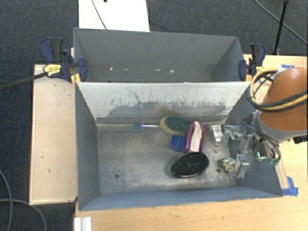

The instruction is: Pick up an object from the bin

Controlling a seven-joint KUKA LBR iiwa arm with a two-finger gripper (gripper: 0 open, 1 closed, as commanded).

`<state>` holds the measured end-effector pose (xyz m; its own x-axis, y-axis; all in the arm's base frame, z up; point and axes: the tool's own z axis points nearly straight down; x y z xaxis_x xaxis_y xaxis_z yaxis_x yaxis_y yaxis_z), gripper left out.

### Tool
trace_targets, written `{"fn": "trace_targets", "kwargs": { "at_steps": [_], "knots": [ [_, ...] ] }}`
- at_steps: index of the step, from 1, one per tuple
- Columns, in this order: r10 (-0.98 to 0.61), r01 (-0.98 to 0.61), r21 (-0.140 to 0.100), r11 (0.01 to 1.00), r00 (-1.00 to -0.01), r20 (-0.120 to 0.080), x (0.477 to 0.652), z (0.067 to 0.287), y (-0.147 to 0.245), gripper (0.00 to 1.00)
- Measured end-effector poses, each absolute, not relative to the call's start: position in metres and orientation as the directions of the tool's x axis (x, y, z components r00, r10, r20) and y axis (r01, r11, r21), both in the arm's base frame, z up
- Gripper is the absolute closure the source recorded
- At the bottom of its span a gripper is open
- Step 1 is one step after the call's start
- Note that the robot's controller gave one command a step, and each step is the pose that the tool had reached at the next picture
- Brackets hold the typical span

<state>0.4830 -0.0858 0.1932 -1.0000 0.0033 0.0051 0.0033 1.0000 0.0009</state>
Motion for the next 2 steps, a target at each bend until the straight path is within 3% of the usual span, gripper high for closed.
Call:
{"fn": "trace_targets", "kwargs": {
  "at_steps": [1,2],
  "knots": [
    [-0.303,-0.303,-0.003,0.953,-0.953,-0.016,0.520,0.073,-0.010,0.00],
    [-0.305,-0.305,0.000,0.952,-0.952,-0.002,0.498,0.102,-0.003,0.00]
  ]
}}
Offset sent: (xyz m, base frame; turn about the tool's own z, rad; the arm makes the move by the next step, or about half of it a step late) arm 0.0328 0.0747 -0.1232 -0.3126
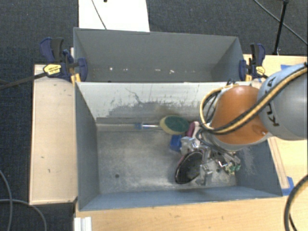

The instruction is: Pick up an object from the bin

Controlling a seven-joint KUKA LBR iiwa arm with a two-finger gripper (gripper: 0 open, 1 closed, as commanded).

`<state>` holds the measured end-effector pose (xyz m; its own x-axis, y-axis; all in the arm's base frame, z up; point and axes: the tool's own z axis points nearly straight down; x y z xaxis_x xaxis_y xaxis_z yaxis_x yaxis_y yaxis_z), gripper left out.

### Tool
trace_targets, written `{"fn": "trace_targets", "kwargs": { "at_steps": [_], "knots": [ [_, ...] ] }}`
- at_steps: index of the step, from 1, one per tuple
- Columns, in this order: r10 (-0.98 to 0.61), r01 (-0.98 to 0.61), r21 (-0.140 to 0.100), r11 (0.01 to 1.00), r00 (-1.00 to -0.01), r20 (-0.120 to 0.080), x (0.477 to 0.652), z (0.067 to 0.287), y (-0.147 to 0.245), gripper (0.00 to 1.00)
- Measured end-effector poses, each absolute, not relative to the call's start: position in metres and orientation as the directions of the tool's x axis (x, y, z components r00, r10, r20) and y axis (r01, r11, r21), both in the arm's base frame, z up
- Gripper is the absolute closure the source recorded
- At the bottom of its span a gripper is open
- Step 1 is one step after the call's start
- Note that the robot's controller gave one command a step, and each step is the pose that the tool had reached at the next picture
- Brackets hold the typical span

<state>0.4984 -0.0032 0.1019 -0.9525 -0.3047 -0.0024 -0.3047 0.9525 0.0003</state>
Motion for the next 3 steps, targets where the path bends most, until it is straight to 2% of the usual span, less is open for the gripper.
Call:
{"fn": "trace_targets", "kwargs": {
  "at_steps": [1,2,3],
  "knots": [
    [-0.249,-0.249,0.000,0.969,-0.969,-0.006,0.502,0.106,-0.005,0.00],
    [-0.202,-0.202,0.001,0.979,-0.979,-0.003,0.497,0.070,-0.012,0.00],
    [-0.208,-0.208,0.001,0.978,-0.978,-0.003,0.497,0.070,-0.011,0.00]
  ]
}}
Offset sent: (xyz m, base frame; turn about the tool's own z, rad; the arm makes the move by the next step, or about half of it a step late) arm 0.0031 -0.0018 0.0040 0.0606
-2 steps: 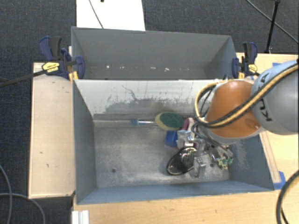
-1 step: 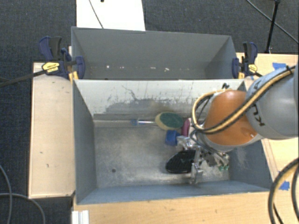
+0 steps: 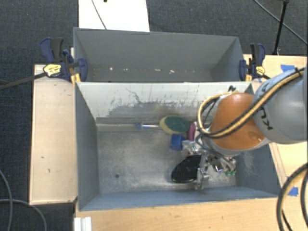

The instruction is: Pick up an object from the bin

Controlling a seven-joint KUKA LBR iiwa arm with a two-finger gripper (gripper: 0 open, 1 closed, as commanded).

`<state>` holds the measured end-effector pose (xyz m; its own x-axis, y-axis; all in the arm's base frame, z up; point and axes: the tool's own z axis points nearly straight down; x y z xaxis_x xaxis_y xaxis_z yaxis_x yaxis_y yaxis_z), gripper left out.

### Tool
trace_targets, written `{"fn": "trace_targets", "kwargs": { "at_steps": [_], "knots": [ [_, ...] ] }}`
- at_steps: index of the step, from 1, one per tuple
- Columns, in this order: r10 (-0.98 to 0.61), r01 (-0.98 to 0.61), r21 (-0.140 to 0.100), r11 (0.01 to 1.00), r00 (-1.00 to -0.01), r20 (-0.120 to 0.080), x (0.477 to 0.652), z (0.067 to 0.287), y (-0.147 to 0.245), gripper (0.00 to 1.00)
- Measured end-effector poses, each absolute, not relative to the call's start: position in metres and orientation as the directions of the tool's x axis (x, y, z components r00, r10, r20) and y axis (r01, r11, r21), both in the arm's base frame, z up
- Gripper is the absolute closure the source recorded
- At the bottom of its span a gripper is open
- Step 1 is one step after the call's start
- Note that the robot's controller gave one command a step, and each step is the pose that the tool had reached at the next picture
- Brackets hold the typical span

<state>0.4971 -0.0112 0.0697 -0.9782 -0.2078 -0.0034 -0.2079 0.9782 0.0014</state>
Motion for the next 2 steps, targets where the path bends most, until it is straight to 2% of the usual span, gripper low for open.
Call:
{"fn": "trace_targets", "kwargs": {
  "at_steps": [1,2],
  "knots": [
    [-0.211,-0.211,0.001,0.978,-0.978,-0.003,0.497,0.069,-0.011,1.00],
    [-0.211,-0.211,-0.002,0.978,-0.977,-0.009,0.499,0.202,-0.011,1.00]
  ]
}}
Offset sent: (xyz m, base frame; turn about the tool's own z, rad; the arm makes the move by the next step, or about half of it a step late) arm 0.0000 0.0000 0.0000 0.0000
